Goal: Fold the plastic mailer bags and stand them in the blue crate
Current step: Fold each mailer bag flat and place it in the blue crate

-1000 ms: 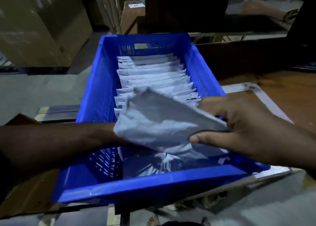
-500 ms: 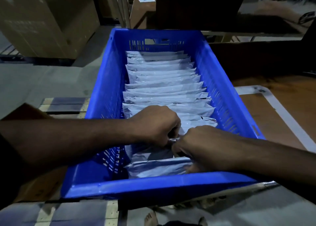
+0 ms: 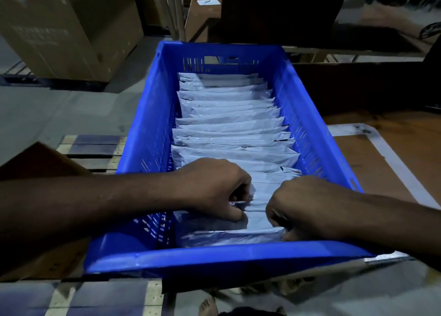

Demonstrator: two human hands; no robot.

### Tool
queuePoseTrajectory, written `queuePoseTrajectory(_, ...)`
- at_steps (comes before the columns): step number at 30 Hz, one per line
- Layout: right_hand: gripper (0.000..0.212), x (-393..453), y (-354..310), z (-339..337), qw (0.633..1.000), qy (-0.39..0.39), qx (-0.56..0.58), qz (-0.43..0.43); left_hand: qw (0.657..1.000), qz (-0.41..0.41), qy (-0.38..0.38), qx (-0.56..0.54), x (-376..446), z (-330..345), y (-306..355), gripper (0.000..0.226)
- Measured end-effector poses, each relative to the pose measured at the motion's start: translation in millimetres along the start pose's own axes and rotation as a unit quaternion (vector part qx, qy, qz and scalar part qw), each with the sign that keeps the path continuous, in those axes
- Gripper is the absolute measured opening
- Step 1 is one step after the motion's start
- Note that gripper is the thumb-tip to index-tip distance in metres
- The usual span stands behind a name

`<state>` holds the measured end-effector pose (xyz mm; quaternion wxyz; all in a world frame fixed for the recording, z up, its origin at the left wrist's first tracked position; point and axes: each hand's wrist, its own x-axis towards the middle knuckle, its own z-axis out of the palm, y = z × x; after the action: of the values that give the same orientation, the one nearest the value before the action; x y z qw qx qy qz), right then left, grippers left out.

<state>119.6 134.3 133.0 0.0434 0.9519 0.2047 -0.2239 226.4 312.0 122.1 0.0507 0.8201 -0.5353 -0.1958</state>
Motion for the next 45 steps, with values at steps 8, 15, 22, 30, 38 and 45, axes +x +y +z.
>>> queuePoseTrajectory(8,0.045,-8.3,-3.5,-7.7,0.996,0.049,0.064,0.047,0.999,-0.032,-0.030,0.014,-40.1,-0.2,-0.9,0.057)
queuePoseTrajectory(15,0.042,-1.6,-3.6,-3.4,0.999,0.007,-0.012,0.046,0.985,-0.067,-0.034,0.152,-42.5,19.5,1.5,0.060)
queuePoseTrajectory(22,0.038,8.4,-2.6,5.8,0.995,0.049,-0.038,0.078,0.967,-0.087,-0.039,0.236,-21.6,18.9,6.5,0.058)
queuePoseTrajectory(30,0.037,9.4,-2.5,3.0,0.994,0.025,-0.055,0.088,0.976,-0.084,-0.025,0.200,-22.5,22.6,0.7,0.063)
queuePoseTrajectory(38,0.128,3.9,6.6,10.6,0.983,0.123,-0.098,0.098,0.965,-0.027,0.147,0.217,-42.4,16.3,-7.8,0.105)
queuePoseTrajectory(45,0.113,13.5,9.2,19.7,0.989,0.003,-0.095,0.117,0.970,-0.188,-0.056,0.144,-32.2,22.6,-8.6,0.146)
